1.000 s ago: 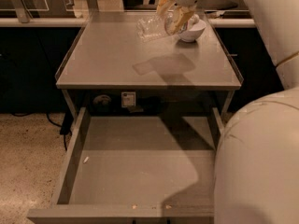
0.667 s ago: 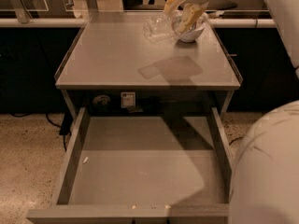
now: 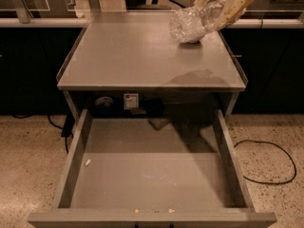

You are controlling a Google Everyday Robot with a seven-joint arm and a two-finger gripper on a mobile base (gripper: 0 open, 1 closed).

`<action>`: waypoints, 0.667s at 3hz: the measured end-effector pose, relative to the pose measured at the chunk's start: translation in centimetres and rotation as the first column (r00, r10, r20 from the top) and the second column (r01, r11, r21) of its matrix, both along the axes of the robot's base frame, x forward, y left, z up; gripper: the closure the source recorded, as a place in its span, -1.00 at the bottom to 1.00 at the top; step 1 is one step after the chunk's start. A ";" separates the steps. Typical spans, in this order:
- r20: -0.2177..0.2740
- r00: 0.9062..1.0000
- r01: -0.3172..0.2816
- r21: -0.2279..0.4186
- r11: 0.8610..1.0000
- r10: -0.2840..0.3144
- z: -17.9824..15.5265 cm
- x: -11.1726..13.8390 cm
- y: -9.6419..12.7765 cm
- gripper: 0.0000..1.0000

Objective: Place water bottle into top drawer

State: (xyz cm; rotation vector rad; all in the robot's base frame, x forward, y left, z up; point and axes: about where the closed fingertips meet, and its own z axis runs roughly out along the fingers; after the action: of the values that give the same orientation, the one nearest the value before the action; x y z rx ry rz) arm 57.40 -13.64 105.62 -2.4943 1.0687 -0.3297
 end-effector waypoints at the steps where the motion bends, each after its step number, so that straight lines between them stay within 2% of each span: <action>1: 0.012 1.000 -0.025 0.008 1.000 0.025 2.3 -5.4 -1.6 1.00; 2: -0.018 0.996 -0.082 0.033 0.996 0.082 0.9 -7.7 -1.6 1.00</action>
Offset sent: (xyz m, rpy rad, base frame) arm -0.1263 -0.0291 -0.0041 0.0058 0.1414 0.1281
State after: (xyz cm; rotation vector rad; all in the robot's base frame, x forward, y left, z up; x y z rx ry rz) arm 49.68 -15.25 106.49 -2.5095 0.9679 -0.2628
